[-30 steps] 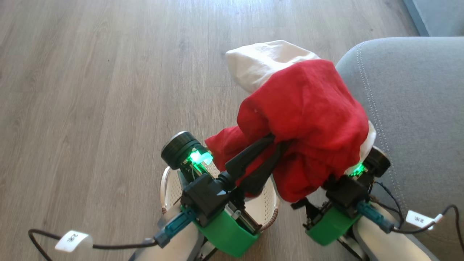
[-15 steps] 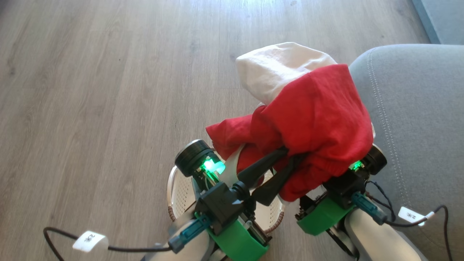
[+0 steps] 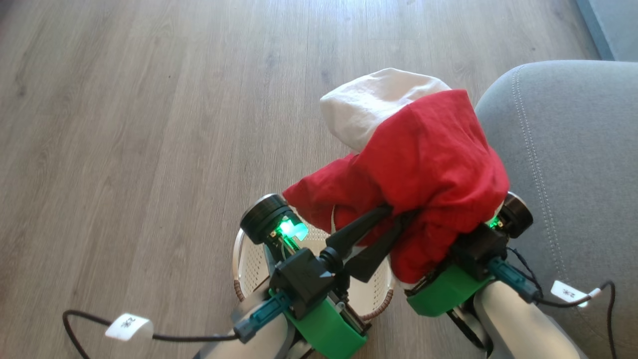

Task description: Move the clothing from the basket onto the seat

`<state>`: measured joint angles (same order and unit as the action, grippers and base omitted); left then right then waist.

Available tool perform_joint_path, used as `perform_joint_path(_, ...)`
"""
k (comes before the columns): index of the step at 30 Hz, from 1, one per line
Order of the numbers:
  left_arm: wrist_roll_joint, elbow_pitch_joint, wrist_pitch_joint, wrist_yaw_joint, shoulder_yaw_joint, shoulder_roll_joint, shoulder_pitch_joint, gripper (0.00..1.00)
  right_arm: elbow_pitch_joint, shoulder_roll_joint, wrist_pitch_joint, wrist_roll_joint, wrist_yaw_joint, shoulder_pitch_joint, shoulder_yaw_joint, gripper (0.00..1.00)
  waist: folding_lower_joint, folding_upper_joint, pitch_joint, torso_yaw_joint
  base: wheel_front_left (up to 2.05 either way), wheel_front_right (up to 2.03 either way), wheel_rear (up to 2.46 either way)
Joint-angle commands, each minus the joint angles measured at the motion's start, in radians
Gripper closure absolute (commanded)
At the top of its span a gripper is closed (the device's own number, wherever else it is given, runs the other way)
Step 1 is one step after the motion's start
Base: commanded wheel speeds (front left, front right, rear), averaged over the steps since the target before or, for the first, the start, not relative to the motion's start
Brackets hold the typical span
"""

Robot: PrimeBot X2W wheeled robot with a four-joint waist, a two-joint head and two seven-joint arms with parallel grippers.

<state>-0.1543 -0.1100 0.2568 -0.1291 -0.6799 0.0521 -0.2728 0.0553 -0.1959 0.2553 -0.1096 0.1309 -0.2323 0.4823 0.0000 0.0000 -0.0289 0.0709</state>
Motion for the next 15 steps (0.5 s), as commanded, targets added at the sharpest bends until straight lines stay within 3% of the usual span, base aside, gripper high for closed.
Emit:
perform_joint_path(1, -0.006, -0.027, 0.005, -0.001, 0.031, -0.002, -0.040, 1.00, -0.049, 0.012, 0.006, -0.011, 0.000, -0.027, -0.002, 1.00, 0.0000, 0.0000, -0.001, 0.000, 0.00, 0.00, 0.00)
perform_joint_path(8, -0.010, -0.014, 0.005, -0.001, 0.039, -0.002, -0.039, 1.00, -0.085, 0.019, 0.006, -0.018, 0.000, -0.015, -0.021, 1.00, 0.0000, 0.0000, 0.000, 0.000, 0.00, 0.00, 0.00)
perform_joint_path(9, -0.010, -0.013, 0.005, -0.001, 0.046, -0.002, -0.037, 0.92, -0.088, 0.020, 0.006, -0.018, 0.000, -0.013, -0.022, 1.00, 0.0000, 0.0000, 0.000, 0.000, 0.00, 0.00, 0.00)
perform_joint_path(11, -0.009, -0.010, 0.005, -0.001, 0.057, -0.002, -0.035, 0.62, -0.094, 0.022, 0.006, -0.017, 0.000, -0.011, -0.025, 1.00, 0.0000, 0.0000, 0.000, 0.000, 0.00, 0.00, 0.00)
perform_joint_path(14, -0.007, -0.008, 0.005, -0.001, 0.067, -0.002, -0.035, 0.48, -0.106, 0.026, 0.006, -0.019, 0.000, -0.011, -0.034, 1.00, 0.0000, 0.0000, -0.002, -0.001, 0.00, 0.00, 0.00)
perform_joint_path(15, -0.005, -0.006, 0.005, -0.001, 0.071, -0.002, -0.036, 0.00, -0.113, 0.030, 0.006, -0.023, 0.000, -0.009, -0.042, 1.00, 0.0000, 0.0000, -0.005, 0.000, 0.00, 0.00, 0.00)
